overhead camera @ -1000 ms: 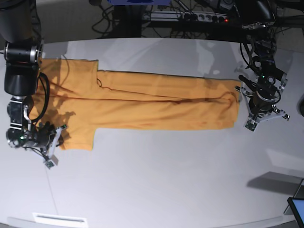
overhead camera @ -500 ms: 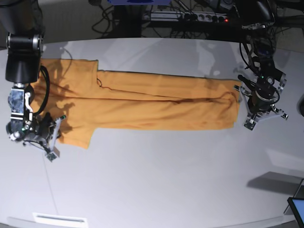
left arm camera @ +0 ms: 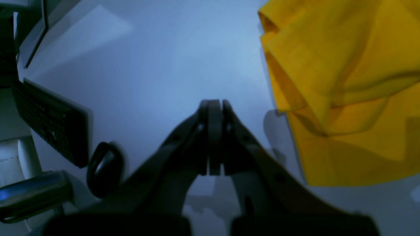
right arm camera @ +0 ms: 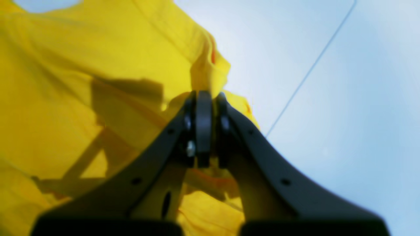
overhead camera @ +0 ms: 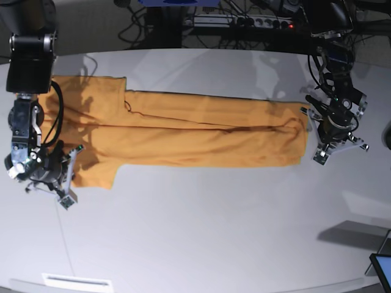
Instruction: Fold the T-shirt properly
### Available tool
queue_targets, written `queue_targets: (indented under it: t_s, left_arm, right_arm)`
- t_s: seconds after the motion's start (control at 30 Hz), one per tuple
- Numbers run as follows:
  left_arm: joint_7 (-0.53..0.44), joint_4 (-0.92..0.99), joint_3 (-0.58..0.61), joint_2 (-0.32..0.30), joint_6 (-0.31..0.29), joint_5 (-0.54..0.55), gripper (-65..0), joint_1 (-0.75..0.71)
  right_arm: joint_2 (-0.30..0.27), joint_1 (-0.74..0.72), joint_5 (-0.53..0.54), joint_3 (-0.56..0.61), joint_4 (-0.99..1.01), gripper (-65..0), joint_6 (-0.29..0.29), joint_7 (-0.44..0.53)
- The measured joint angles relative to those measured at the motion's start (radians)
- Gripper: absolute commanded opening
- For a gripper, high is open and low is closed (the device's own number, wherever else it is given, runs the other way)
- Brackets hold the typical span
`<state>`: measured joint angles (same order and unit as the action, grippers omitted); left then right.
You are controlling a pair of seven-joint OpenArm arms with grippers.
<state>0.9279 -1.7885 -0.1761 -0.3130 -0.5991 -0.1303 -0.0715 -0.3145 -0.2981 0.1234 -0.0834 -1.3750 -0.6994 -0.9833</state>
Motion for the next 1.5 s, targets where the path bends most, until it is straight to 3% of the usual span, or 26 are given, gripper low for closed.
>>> queue_targets:
  t_s: [0.87, 1.07, 1.5]
  left_arm:
    - [0.0, 0.0, 0.002, 0.0, 0.0, 0.0, -65.0, 0.005]
    - [-0.004, 0.003, 0.06, 0.0, 0.0, 0.003, -65.0, 0.002]
    - [-0.003, 0.003, 0.058, 0.005, 0.0, 0.003, -65.0, 0.008]
  right_arm:
    - [-0.003, 0.175, 0.0, -0.039, -0.32, -63.0, 0.0, -0.149]
    - [-0.003, 0.237, 0.0, -0.109, -0.375, -63.0, 0.001, -0.168]
    - [0.003, 0.341, 0.0, -0.108, -0.458, -63.0, 0.0, -0.164]
